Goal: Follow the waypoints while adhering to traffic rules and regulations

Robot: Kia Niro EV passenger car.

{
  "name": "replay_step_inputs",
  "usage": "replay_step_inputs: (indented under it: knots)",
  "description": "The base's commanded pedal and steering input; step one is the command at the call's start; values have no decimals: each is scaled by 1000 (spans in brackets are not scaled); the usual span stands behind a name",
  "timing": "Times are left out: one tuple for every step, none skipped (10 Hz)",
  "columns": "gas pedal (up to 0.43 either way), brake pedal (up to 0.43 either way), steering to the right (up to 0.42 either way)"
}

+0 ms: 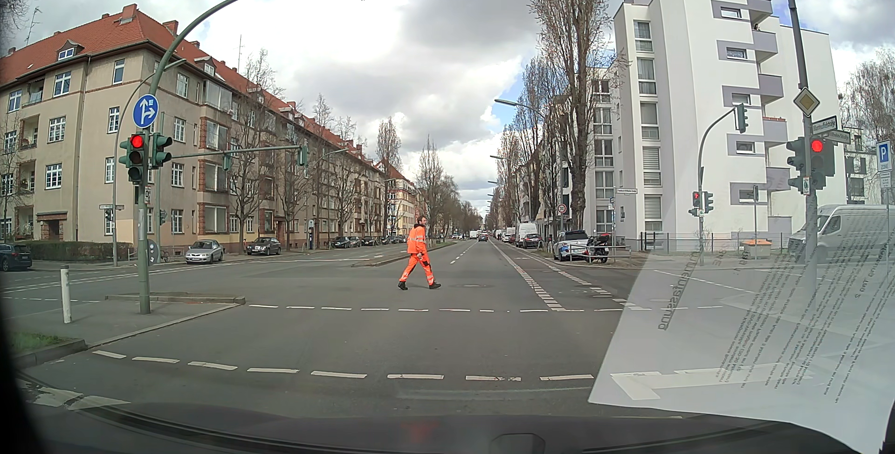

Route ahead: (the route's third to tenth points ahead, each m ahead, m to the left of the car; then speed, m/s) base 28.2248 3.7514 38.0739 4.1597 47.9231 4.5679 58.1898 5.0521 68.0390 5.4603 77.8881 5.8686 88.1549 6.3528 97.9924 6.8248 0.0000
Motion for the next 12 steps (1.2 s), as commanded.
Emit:
replay_step_inputs:
  knots:
    - [0, 439, -15]
    - [0, 439, -15]
    - [0, 439, -15]
    - [0, 439, -15]
    - [0, 439, -15]
    - [0, 439, -15]
    - [0, 439, -15]
    - [0, 439, -15]
    - [0, 439, -15]
    - [0, 439, -15]
    - [0, 439, -15]
    - [0, 439, -15]
